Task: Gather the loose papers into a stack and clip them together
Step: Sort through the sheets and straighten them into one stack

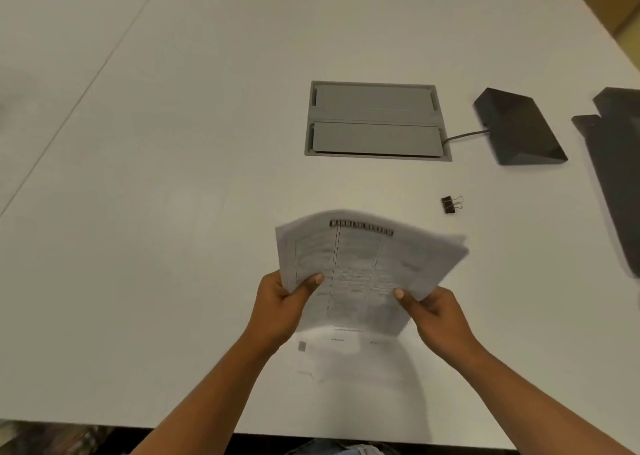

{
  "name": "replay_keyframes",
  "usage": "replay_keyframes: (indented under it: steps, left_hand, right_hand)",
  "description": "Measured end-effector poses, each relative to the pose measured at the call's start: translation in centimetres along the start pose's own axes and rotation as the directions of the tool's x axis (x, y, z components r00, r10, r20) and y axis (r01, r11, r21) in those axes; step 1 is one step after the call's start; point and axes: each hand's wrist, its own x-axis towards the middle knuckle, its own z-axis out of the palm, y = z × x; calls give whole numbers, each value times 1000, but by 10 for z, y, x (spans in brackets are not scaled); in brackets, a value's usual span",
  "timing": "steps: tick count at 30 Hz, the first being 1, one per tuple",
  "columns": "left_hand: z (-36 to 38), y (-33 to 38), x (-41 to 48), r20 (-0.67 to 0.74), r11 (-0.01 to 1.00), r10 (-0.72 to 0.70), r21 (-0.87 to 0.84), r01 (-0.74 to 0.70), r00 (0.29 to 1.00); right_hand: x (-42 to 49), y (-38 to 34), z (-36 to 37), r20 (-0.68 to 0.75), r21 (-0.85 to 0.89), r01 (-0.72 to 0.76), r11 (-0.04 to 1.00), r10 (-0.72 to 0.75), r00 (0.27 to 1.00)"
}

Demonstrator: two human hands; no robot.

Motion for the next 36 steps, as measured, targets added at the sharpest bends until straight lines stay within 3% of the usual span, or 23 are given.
replay_keyframes:
  steps: [6, 10, 11, 13, 15, 19, 21, 26, 36]
  left_hand:
    - [-12, 0, -13, 106, 985, -145, -82, 154, 984]
    - [-24, -6, -21, -5, 977, -182, -118, 180, 983]
    - [-30, -7, -22, -49, 975, -185, -131, 178, 981]
    - [-45, -9, -25, -125, 975, -186, -145, 168, 975]
    - [-61, -13, -28, -175, 977, -179, -146, 154, 968]
    - [-88, -18, -35, -245, 980, -168, -148, 135, 955]
    - [-96, -20, -38, -267, 981, -162, -145, 127, 950]
    - [-104, -24, -40, -309, 979, -158, -174, 107, 938]
    - [-100, -30, -30, -301, 970, -182, -212, 120, 936]
  right_hand:
    - [4, -13, 1, 65, 264, -87, 961, 73, 995]
    - [11, -11, 2, 116, 289, -194, 937, 167, 979]
    - [13, -4, 3, 61, 229, -198, 953, 188, 980]
    - [17, 21, 3, -131, -154, -192, 969, 173, 976]
    - [16, 46, 5, -231, -566, -268, 780, 162, 959]
    - [10, 69, 20, -346, -698, -480, 531, 336, 876]
    - [11, 75, 28, -347, -721, -496, 483, 367, 863]
    - [25, 79, 28, -358, -451, -592, 668, 472, 805]
    - [23, 83, -22, -449, -290, -560, 776, 407, 796]
